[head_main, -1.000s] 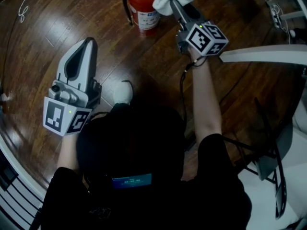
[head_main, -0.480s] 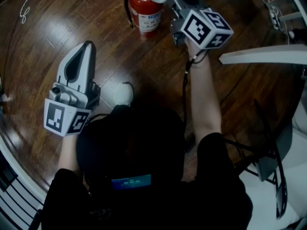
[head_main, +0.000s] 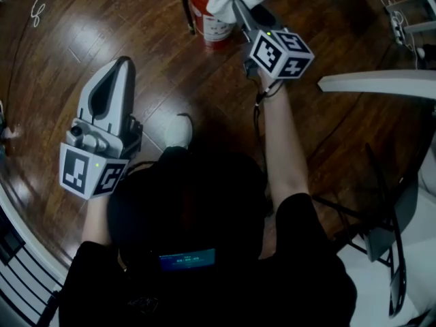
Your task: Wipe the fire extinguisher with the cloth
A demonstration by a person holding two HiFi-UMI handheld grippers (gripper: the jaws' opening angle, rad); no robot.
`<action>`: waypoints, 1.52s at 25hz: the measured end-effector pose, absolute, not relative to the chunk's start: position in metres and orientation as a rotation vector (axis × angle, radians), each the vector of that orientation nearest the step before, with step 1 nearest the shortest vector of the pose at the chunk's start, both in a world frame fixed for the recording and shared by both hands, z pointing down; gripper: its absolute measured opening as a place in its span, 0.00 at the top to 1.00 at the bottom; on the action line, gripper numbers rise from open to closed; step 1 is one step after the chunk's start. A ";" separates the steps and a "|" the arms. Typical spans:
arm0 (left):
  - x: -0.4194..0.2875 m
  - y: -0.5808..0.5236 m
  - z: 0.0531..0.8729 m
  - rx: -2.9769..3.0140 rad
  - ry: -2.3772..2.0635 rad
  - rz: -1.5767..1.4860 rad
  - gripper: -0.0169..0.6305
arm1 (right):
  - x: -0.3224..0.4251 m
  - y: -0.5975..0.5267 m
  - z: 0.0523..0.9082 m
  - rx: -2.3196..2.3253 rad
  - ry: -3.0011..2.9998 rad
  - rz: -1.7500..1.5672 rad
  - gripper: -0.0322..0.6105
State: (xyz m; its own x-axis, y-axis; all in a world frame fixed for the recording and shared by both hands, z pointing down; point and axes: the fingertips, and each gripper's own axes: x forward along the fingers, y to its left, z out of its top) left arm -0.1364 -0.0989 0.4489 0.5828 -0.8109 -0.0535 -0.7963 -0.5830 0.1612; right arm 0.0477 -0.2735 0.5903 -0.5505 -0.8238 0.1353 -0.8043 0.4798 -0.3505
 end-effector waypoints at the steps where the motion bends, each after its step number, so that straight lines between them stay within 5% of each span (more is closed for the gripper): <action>1: -0.136 -0.099 0.449 2.686 -1.370 -0.186 0.97 | 0.049 -0.271 0.601 -1.467 2.659 -0.605 0.73; 22: -0.140 -0.093 0.452 2.683 -1.348 -0.178 0.97 | 0.043 -0.257 0.832 -1.635 2.625 -1.249 0.73; 38: -0.136 -0.090 0.449 2.680 -1.343 -0.210 0.97 | 0.061 -0.252 0.713 -1.475 2.669 -0.924 0.73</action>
